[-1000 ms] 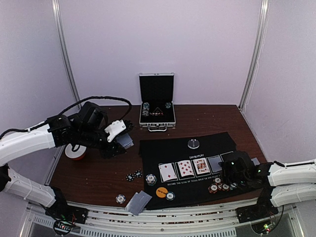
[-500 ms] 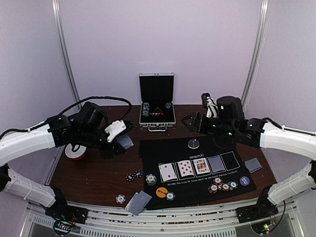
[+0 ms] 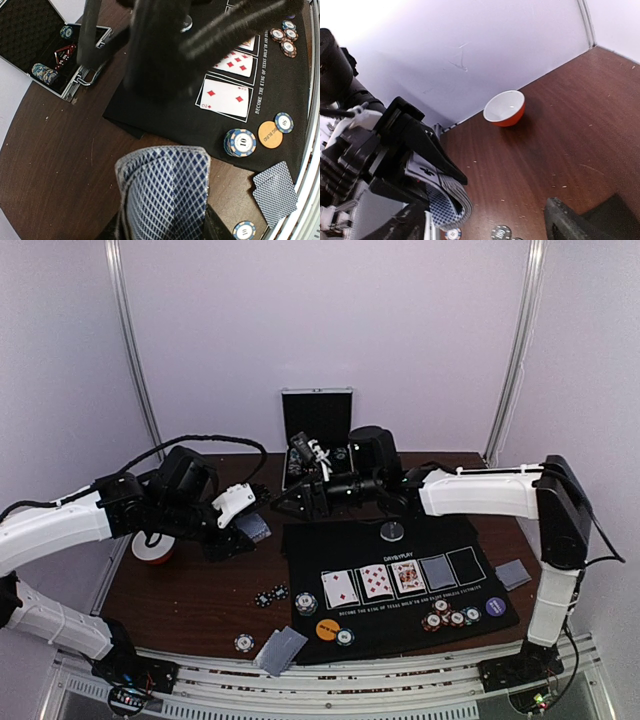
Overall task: Distribute texas hold em gaming equipment
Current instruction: Adjust the face-down deck piles.
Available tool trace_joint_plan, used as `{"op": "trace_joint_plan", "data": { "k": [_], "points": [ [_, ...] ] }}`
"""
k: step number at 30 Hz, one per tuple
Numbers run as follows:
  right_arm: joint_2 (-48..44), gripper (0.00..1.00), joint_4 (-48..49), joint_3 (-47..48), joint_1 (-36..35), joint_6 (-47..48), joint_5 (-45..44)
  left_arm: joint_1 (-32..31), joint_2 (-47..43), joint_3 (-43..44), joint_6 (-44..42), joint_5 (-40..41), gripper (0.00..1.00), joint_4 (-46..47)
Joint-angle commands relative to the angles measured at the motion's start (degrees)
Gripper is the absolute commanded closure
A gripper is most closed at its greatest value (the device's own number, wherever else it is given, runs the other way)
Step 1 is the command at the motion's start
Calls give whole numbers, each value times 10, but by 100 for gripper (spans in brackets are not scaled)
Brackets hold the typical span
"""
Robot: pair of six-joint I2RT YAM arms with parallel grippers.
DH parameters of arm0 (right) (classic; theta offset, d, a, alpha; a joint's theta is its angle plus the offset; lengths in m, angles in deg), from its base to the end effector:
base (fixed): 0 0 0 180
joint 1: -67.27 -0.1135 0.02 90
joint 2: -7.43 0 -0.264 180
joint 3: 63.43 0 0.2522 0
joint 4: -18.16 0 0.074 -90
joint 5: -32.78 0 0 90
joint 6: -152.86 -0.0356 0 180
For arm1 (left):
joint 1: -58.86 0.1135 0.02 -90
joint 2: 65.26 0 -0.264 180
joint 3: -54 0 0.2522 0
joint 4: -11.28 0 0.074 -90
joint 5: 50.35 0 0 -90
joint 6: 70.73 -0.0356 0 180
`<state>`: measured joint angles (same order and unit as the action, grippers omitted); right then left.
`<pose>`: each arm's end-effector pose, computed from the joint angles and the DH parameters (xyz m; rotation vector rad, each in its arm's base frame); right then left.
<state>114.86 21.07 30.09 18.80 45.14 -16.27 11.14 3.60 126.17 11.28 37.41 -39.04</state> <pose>0.2762 0.3470 0.2855 -1.0512 1.6512 1.4273 0.1680 -0.1869 0.2941 1.1487 2.1338 -0.3688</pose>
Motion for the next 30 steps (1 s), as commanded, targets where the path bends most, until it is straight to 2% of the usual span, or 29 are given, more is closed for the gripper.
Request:
{"op": "trace_joint_plan", "data": {
  "k": [1, 7, 12, 24, 27, 29, 30],
  "points": [
    [66, 10, 116, 49, -7, -93, 103, -1, -5, 8, -3, -4, 60, 15],
    [92, 8, 150, 42, -8, -77, 132, -1, -1, 10, -6, -10, 60, 12],
    [130, 8, 173, 66, -13, -99, 148, -1, 14, 18, -10, -13, 60, 0],
    [182, 10, 181, 102, -30, -94, 159, -1, 23, 21, -12, -17, 60, -4],
    [195, 17, 205, 107, -33, -118, 170, -1, 27, 22, -11, -17, 60, -4],
    [200, 30, 223, 107, -34, -135, 177, -1, 26, 21, -11, -17, 61, -4],
    [200, 41, 228, 106, -34, -141, 179, -1, 25, 21, -11, -17, 61, -4]
  ]
}}
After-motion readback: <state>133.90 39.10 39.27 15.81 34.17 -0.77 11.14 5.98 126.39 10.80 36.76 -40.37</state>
